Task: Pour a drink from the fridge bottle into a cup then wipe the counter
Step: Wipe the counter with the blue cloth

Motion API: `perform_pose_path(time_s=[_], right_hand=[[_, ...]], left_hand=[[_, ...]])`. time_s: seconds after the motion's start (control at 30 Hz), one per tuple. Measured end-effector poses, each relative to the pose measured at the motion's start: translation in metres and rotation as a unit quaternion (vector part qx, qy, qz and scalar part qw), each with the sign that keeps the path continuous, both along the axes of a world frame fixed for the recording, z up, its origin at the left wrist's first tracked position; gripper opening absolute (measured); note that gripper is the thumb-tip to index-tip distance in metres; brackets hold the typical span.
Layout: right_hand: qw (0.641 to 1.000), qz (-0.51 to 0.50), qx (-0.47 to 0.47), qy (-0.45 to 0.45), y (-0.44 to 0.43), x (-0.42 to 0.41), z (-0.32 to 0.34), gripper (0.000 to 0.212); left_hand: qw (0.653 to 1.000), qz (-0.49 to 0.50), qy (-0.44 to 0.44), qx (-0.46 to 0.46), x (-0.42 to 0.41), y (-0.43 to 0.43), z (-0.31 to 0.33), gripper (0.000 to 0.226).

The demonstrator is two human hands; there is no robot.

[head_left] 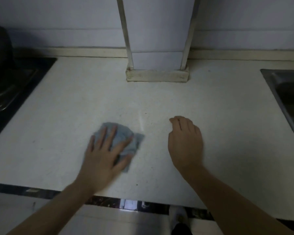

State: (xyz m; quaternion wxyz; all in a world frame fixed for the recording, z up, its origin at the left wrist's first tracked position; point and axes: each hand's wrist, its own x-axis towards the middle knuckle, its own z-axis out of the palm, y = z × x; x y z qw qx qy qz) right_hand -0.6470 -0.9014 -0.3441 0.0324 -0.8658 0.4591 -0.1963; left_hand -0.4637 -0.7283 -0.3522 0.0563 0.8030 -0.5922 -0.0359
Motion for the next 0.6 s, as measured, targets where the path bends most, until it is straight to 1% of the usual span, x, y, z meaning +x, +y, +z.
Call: perform_pose_path(time_s=[0.1,0.13,0.2,0.27,0.37,0.47,0.53,0.6], right_hand=[[0.999,0.011,-0.005,0.031,0.011,0.002,-0.010,0.049],[0.999,0.008,-0.002,0.038,0.013,0.002,-0.012,0.050],[0.999,0.004,0.007,0.041,0.012,0.002,-0.015,0.049],[0.999,0.002,0.017,0.037,0.013,0.003,-0.015,0.048],[0.999,0.016,0.010,0.031,0.014,0.000,-0.015,0.048],[1.000,0.015,0.011,0.020,0.013,-0.002,-0.017,0.046],[1.000,0.003,0.005,0.015,0.013,0.000,-0.016,0.044],[1.000,0.001,-0.006,0.017,0.013,0.001,-0.015,0.042]], left_hand=[[0.995,0.092,-0.004,0.036,0.028,-0.024,0.005,0.079],[0.993,0.113,-0.002,0.045,0.027,-0.038,0.006,0.082],[0.991,0.123,0.011,0.047,0.011,-0.065,0.007,0.082],[0.996,0.089,0.015,0.024,-0.019,-0.080,0.005,0.074],[1.000,-0.022,0.004,0.004,-0.061,-0.071,-0.001,0.059],[0.989,-0.140,-0.041,-0.001,-0.052,-0.034,-0.002,0.055],[0.985,-0.164,-0.043,-0.009,-0.022,-0.013,-0.002,0.054],[0.991,-0.129,-0.033,-0.013,0.011,-0.007,-0.004,0.056]])
